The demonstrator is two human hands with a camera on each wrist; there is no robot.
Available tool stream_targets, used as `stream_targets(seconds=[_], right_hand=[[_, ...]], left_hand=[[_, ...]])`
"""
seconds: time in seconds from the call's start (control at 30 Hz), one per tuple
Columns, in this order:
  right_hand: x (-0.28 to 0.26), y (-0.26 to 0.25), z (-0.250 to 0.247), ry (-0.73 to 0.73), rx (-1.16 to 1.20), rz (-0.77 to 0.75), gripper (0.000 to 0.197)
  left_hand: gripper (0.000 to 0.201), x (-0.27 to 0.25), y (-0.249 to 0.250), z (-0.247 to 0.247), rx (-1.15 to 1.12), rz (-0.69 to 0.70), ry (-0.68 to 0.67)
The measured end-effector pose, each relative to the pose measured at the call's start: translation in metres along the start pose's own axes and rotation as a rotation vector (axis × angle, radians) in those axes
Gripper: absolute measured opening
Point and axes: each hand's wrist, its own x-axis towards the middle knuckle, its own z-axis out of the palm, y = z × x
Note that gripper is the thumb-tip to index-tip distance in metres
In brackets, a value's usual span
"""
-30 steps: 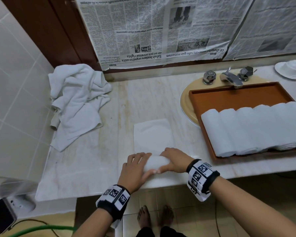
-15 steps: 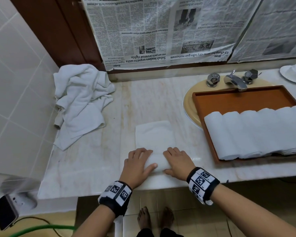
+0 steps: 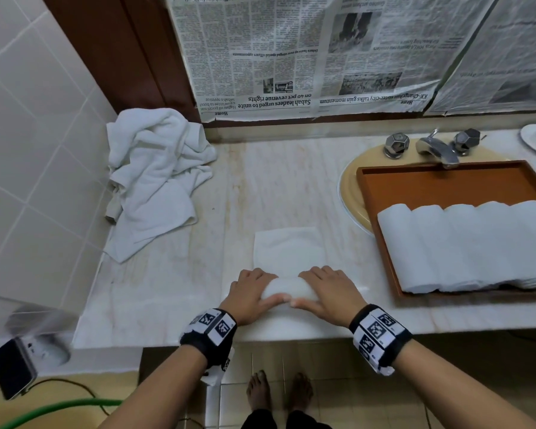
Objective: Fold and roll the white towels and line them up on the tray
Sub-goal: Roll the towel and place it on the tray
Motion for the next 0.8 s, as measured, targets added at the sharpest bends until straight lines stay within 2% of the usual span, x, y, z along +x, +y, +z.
stream_targets(seconds=[0.1, 0.23, 0.33, 0.4, 0.43, 0.47, 0.53, 0.6, 0.67, 0.73, 0.8], right_hand=[[0.012, 0.007, -0.006, -0.074, 0.188, 0.02, 0.082], [0.015, 0.017, -0.014, -0.14, 0.438, -0.016, 0.048], [0.013, 0.014, -0.016, -0.147, 0.464, 0.021, 0.059], [0.01, 0.008, -0.012, -0.105, 0.262, 0.042, 0.079], [0.007, 0.004, -0.008, -0.036, 0.109, 0.046, 0.088], [0.005, -0.001, -0.004, 0.042, -0.008, 0.034, 0.09], [-0.001, -0.015, 0.009, 0.116, -0.124, 0.004, 0.079], [-0.004, -0.019, 0.017, 0.143, -0.149, 0.022, 0.079], [0.0, -0.014, 0.014, 0.09, -0.11, 0.005, 0.09], [0.007, -0.005, 0.003, 0.014, -0.015, 0.002, 0.096], [0.014, 0.003, -0.008, -0.068, 0.158, 0.011, 0.082]], left_hand=[[0.084, 0.004, -0.004, -0.003, -0.131, 0.028, 0.05], [0.075, -0.001, 0.003, -0.001, -0.049, 0.117, 0.138], [0.079, -0.003, 0.004, 0.003, -0.025, 0.096, 0.108], [0.078, -0.001, 0.004, 0.004, -0.012, 0.065, 0.095], [0.076, 0.001, 0.005, 0.005, -0.01, 0.053, 0.078], [0.07, 0.004, 0.004, 0.005, -0.026, 0.047, 0.073], [0.054, 0.009, 0.002, 0.007, -0.116, 0.057, 0.086], [0.054, 0.011, 0.002, 0.007, -0.195, 0.069, 0.098], [0.072, 0.008, 0.002, 0.01, -0.209, 0.06, 0.133], [0.074, -0.001, 0.002, 0.011, -0.195, 0.058, 0.18], [0.074, -0.008, 0.003, 0.013, -0.128, 0.093, 0.225]])
